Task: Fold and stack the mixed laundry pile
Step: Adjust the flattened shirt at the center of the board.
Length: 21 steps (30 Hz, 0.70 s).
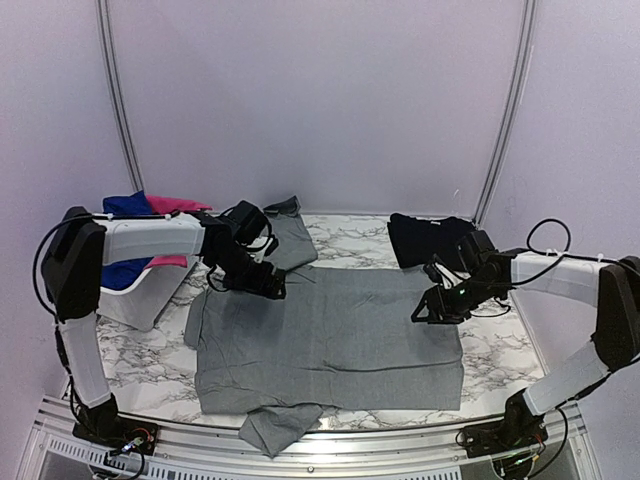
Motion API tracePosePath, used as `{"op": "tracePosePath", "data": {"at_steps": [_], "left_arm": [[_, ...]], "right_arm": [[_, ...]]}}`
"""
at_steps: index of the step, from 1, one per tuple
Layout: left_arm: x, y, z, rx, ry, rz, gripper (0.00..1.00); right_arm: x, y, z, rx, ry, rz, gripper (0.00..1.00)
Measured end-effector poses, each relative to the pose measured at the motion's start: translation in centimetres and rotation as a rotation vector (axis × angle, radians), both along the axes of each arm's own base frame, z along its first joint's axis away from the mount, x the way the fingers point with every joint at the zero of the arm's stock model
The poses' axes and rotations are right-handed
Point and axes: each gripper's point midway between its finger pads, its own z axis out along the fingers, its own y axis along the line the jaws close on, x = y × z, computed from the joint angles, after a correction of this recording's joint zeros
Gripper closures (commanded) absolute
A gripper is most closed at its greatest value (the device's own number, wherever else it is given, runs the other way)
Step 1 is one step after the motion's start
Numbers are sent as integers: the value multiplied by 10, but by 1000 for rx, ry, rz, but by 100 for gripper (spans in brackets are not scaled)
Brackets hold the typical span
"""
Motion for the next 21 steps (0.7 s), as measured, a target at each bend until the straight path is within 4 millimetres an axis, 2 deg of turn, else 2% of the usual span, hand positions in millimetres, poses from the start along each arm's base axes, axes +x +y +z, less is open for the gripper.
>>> {"op": "tracePosePath", "data": {"at_steps": [5, 9, 12, 15, 18, 21], "left_arm": [[40, 1, -28, 56, 1, 75, 1], [95, 24, -31, 90, -49, 191, 1], [150, 48, -15, 106, -138, 290, 1], [198, 67, 17, 91, -251, 370, 1], [209, 75, 46, 85, -318, 387, 1], [188, 64, 64, 98, -344, 324, 1]], "right_arm": [[-11, -5, -34, -38, 87, -8, 47], [-9, -7, -53, -61, 129, -17, 47], [7, -2, -53, -56, 110, -16, 47], [33, 3, -53, -52, 81, -17, 47], [61, 8, -53, -58, 49, -17, 48], [79, 8, -50, -77, 21, -15, 48]]}}
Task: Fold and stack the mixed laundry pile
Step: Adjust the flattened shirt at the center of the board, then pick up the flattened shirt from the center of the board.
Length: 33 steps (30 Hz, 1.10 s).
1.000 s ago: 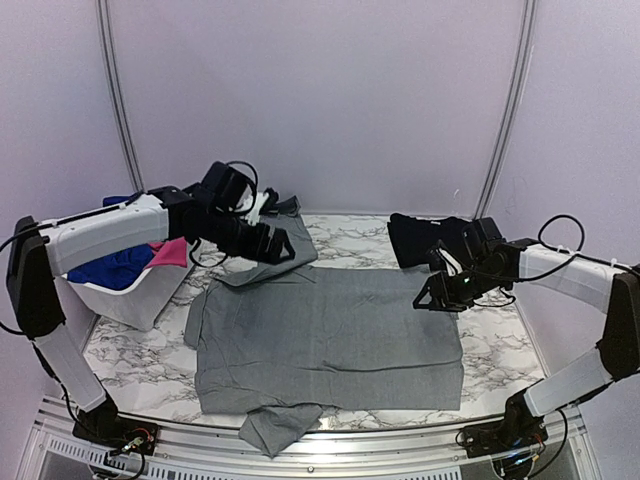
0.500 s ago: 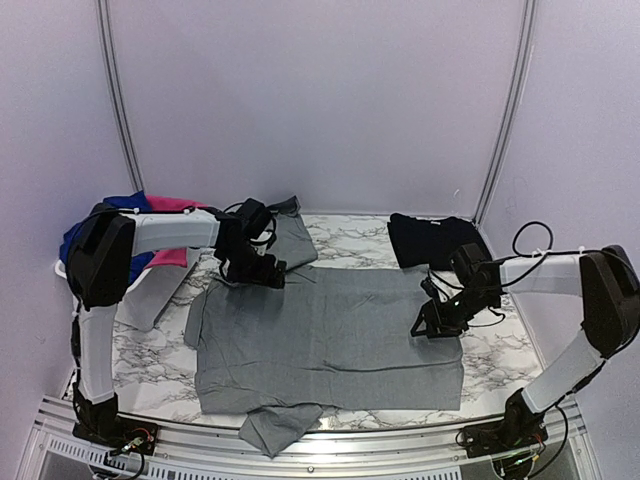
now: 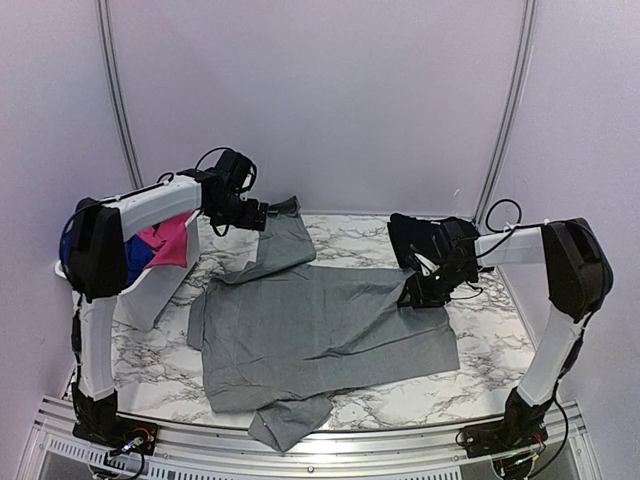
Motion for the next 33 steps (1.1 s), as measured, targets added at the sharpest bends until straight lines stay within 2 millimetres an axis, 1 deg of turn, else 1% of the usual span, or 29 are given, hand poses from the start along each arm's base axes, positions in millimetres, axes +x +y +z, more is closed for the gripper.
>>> {"op": "tracePosePath", "data": {"at_steps": [1, 2, 5, 6, 7, 9, 10, 11, 12, 13, 14, 16, 17, 18, 20, 21, 22, 23, 25, 27, 33], "left_arm": [[-16, -7, 5, 13, 0, -37, 1], [-37, -14, 8, 27, 8, -80, 1], [-119, -36, 22, 26, 24, -234, 1], [-144, -41, 26, 14, 27, -282, 1], [-174, -45, 31, -6, 26, -339, 1], [-233, -48, 38, -52, 27, -445, 1], [-259, -48, 42, -76, 24, -493, 1], [-280, -50, 44, -97, 22, -536, 2], [-311, -53, 45, -124, 23, -603, 4], [-337, -56, 44, -153, 35, -663, 7], [-356, -59, 43, -170, 45, -711, 10], [-407, -69, 34, -193, 90, -837, 14], [-429, -73, 27, -185, 113, -898, 16], [-447, -76, 20, -175, 138, -944, 18], [-485, -82, -1, -122, 198, -1046, 22], [-499, -85, -12, -87, 225, -1084, 23], [-508, -87, -23, -50, 245, -1108, 23], [-515, -88, -35, -6, 262, -1122, 24], [-520, -87, -55, 73, 275, -1133, 24], [-519, -87, -73, 147, 276, -1133, 24], [-506, -96, -107, 285, 238, -1139, 21]], "right_arm": [[2, -2, 1, -11, -5, 0, 48], [2, -2, 3, -17, -10, 5, 48], [-3, -4, 19, -24, -34, 24, 48], [-5, -4, 28, -22, -51, 31, 48], [-7, -2, 41, -15, -76, 39, 47], [-11, 3, 66, 11, -133, 61, 47], [-15, 8, 82, 31, -166, 76, 47], [-18, 13, 92, 49, -186, 90, 47], [-24, 19, 104, 71, -210, 110, 47], [-28, 25, 113, 91, -226, 129, 47], [-31, 29, 117, 103, -233, 140, 47], [-39, 36, 123, 127, -238, 166, 47], [-43, 39, 122, 135, -230, 174, 47], [-46, 39, 118, 138, -217, 179, 48], [-52, 39, 109, 139, -188, 184, 48], [-54, 39, 106, 139, -177, 185, 47], [-57, 39, 103, 140, -162, 187, 47], [-59, 38, 100, 139, -152, 187, 47], [-62, 38, 98, 138, -139, 187, 47], [-62, 38, 98, 141, -139, 188, 47], [-68, 36, 101, 145, -149, 189, 47]]}}
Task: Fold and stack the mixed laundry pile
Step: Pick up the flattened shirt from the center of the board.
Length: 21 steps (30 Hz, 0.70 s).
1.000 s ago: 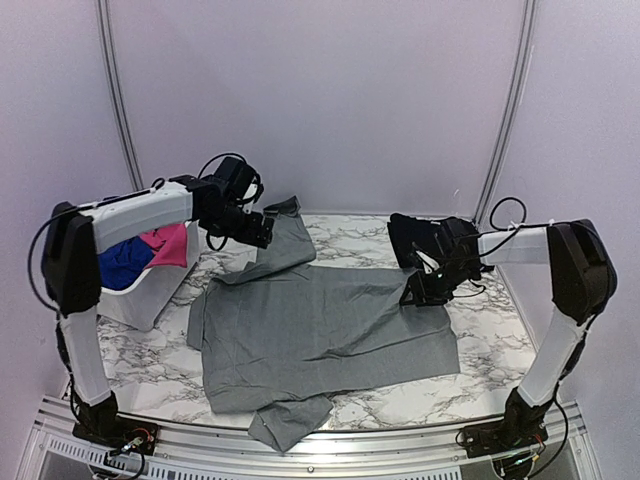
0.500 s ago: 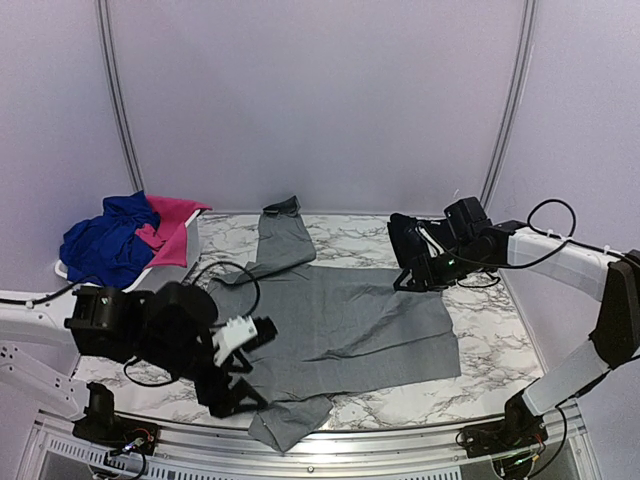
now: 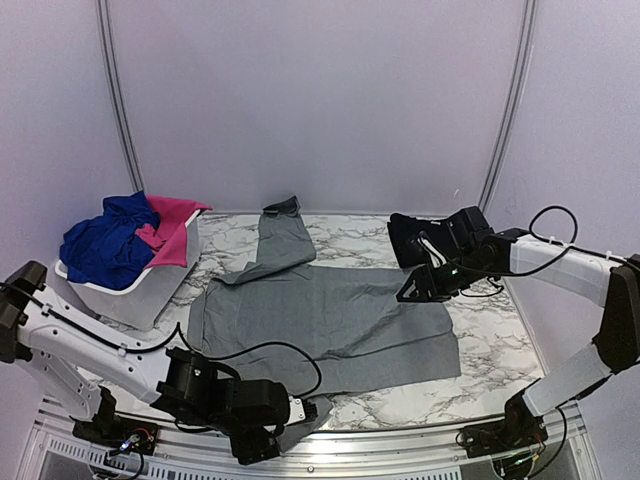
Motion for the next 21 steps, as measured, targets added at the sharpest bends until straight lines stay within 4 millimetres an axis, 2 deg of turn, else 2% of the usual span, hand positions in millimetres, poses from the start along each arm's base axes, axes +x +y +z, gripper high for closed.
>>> {"op": "tracePosePath", "data": {"at_steps": [2, 5, 12, 15, 17, 19, 21], "left_arm": [[4, -2, -11, 22, -25, -5, 26], [10, -2, -24, 54, -66, -13, 48], [14, -6, -20, 34, -92, -17, 100], [12, 1, -12, 23, -85, -28, 100], [9, 3, 2, -5, -69, -26, 100], [4, 2, 25, -60, -44, -30, 100], [-2, -6, 57, -132, -10, -39, 100]], "right_arm": [[-2, -1, 2, 2, -4, 0, 47], [-4, -2, 5, 6, -14, 0, 47], [-8, -3, 8, 8, -25, 0, 47], [-8, -3, 8, 7, -24, 0, 47], [-8, -3, 8, 7, -24, 1, 47], [-8, -3, 8, 6, -25, 2, 47], [-8, -3, 8, 6, -25, 2, 47]]}}
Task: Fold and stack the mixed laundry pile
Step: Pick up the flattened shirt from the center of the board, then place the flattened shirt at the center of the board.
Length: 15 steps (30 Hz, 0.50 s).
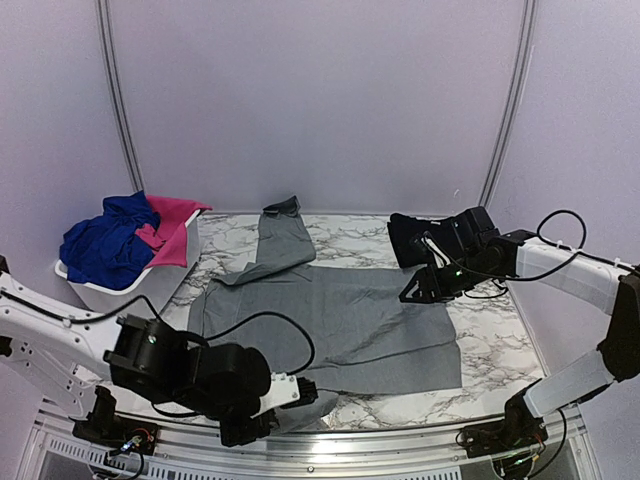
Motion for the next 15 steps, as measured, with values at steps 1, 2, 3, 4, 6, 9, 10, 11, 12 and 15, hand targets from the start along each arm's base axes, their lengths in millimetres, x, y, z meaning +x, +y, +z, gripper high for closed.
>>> {"op": "tracePosePath", "data": {"at_steps": [1, 2, 3, 4, 6, 9, 10, 11, 12, 15], "left_arm": [[-3, -6, 16, -33, 17, -6, 100], [-7, -14, 38, -74, 39, -16, 100], [-11, -24, 62, -123, 59, -29, 100], [-14, -33, 87, -171, 75, -42, 100], [-20, -46, 138, -266, 96, -65, 100], [-19, -47, 200, -378, 103, -77, 100], [-16, -44, 218, -412, 102, -73, 100], [-10, -40, 236, -448, 99, -61, 100], [1, -34, 254, -485, 90, -38, 100], [38, -15, 289, -570, 38, 60, 100]], "right_arm": [[0, 0, 0, 0, 0, 0, 47], [0, 0, 0, 0, 0, 0, 47], [0, 0, 0, 0, 0, 0, 47], [0, 0, 0, -1, 1, 1, 47], [0, 0, -1, -3, 2, 3, 47], [0, 0, -4, -7, 7, 6, 47], [0, 0, -4, -8, 8, 7, 47], [1, 0, -5, -9, 10, 8, 47], [0, 0, -5, -11, 12, 8, 47], [0, 0, -6, -13, 17, 8, 47]]}}
